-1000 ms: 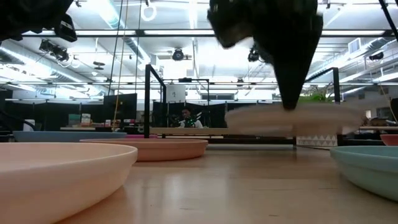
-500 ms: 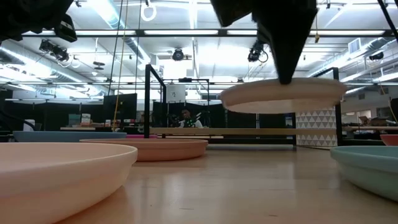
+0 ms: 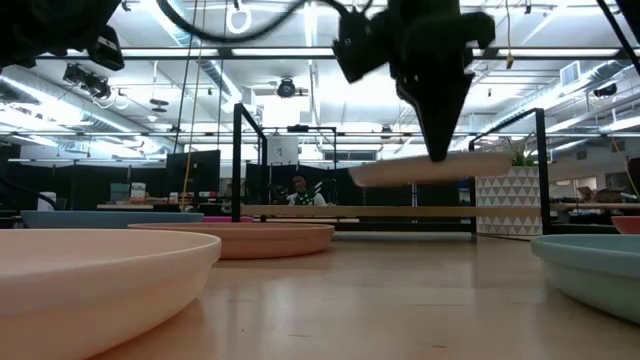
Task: Place and stack plates onto a shelf
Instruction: Put the grey plate on the shelf
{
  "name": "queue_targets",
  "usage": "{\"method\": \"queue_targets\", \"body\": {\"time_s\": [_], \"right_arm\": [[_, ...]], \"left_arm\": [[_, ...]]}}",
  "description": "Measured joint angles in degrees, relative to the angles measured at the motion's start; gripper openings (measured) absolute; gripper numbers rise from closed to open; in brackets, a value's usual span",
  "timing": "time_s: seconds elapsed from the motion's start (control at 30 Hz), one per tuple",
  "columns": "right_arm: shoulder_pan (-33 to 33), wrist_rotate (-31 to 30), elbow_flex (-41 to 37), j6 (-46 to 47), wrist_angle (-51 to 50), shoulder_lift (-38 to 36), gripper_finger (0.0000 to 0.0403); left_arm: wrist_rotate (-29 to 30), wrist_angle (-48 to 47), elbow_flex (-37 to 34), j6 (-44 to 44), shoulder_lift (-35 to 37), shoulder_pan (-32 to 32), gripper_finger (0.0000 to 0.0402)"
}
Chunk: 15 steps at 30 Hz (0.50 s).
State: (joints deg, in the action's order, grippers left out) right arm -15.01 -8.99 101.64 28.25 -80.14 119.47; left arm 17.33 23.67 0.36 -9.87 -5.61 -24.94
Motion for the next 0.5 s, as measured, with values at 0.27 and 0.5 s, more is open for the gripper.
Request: {"method": "queue_targets", "body": {"time_s": [0.27,0.5], "right_arm": [[5.4,-0.4,-14.3,-1.2,9.8,-10.2,0.001],[11.2,0.0,-25.1,-3.9,18.1,-17.5,0.0011]], "left_arm": [[0.0,0.0,0.0,0.2,0.0,0.0,0.0023],[0.0,0.0,0.0,0.2,0.0,0.0,0.0023]]}}
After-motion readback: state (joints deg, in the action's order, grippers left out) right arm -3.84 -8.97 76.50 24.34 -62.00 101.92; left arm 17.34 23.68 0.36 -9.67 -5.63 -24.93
